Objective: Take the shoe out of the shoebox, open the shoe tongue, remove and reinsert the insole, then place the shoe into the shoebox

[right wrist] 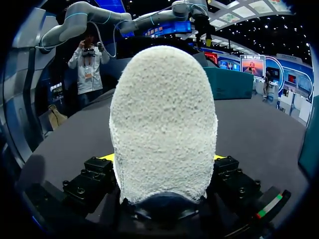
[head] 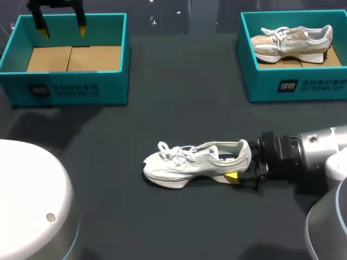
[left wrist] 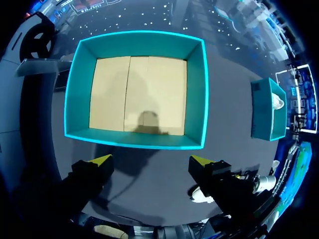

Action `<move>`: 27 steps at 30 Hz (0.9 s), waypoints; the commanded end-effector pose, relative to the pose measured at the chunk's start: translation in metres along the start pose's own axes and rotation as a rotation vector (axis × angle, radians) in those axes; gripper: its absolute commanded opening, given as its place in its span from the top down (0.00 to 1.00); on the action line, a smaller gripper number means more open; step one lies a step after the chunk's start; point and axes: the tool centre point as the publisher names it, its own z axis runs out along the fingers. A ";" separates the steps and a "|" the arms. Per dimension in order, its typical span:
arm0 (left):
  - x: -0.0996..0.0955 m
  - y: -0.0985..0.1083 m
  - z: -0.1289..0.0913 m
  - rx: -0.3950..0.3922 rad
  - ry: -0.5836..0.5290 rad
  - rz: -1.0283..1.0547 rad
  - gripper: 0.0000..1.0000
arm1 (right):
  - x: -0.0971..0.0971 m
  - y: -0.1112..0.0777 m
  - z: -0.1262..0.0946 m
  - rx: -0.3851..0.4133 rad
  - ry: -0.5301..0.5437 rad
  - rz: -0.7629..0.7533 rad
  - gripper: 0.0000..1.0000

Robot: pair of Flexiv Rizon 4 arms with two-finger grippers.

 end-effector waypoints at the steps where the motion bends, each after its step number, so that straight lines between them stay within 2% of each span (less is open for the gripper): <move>1: 0.030 0.043 -0.005 0.066 -0.044 0.012 0.00 | 0.001 0.000 -0.001 0.003 0.000 0.001 1.00; 6: 0.063 0.066 -0.002 0.080 -0.053 0.030 0.00 | 0.001 0.000 -0.001 0.003 0.000 0.001 1.00; 14: 0.113 0.099 0.001 0.059 -0.057 0.075 0.00 | 0.001 0.000 -0.001 0.003 0.000 0.001 1.00; 17: 0.124 0.106 0.002 0.059 -0.060 0.080 0.00 | 0.001 0.000 -0.001 0.003 0.000 0.001 1.00; 20: 0.146 0.118 0.003 0.019 -0.058 0.069 0.00 | 0.001 0.000 -0.001 0.003 0.000 0.001 1.00; 22: 0.155 0.122 0.003 0.015 -0.050 0.054 0.00 | 0.001 0.000 -0.001 0.003 0.000 0.001 1.00; 27: 0.155 0.122 0.003 0.015 -0.050 0.054 0.00 | 0.001 0.000 -0.001 0.003 0.000 0.001 1.00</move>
